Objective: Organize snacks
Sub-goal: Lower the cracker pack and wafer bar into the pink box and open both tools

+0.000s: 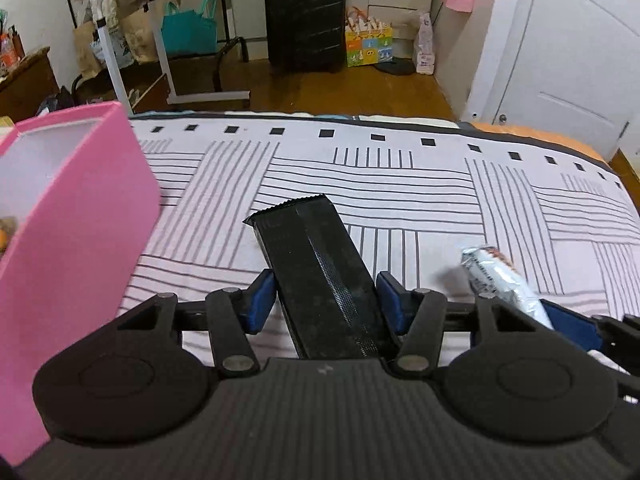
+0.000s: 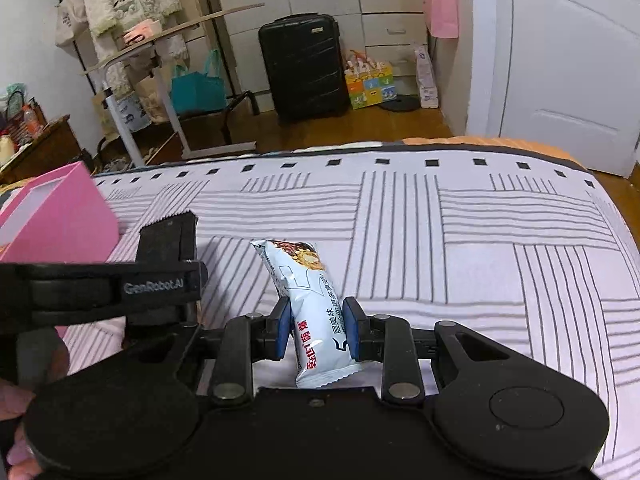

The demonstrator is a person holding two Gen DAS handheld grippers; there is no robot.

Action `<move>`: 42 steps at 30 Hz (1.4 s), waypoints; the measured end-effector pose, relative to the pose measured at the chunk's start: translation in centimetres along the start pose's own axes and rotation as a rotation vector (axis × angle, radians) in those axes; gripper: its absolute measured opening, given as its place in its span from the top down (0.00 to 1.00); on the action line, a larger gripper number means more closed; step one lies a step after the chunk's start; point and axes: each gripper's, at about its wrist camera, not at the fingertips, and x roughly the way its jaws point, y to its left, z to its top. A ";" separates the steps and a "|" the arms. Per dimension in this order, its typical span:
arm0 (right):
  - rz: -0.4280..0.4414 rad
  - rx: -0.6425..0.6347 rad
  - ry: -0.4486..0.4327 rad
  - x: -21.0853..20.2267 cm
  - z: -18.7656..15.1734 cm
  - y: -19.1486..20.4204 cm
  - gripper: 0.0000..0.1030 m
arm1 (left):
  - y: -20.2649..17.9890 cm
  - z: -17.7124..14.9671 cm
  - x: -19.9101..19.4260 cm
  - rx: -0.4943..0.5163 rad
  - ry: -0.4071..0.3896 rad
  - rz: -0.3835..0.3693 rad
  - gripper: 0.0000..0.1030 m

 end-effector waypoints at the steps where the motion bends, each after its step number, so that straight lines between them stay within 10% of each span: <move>1: 0.010 -0.003 0.008 -0.4 -0.2 0.2 0.69 | 0.2 -0.2 -0.7 0.005 0.000 -0.006 0.48; 27: 0.186 -0.064 0.038 -13.1 -4.9 6.6 0.69 | 8.6 -6.2 -17.1 0.056 0.055 -0.203 0.48; 42: 0.361 -0.247 0.060 -17.5 -3.6 14.9 0.68 | 18.0 -6.3 -25.3 -0.042 -0.071 -0.157 0.48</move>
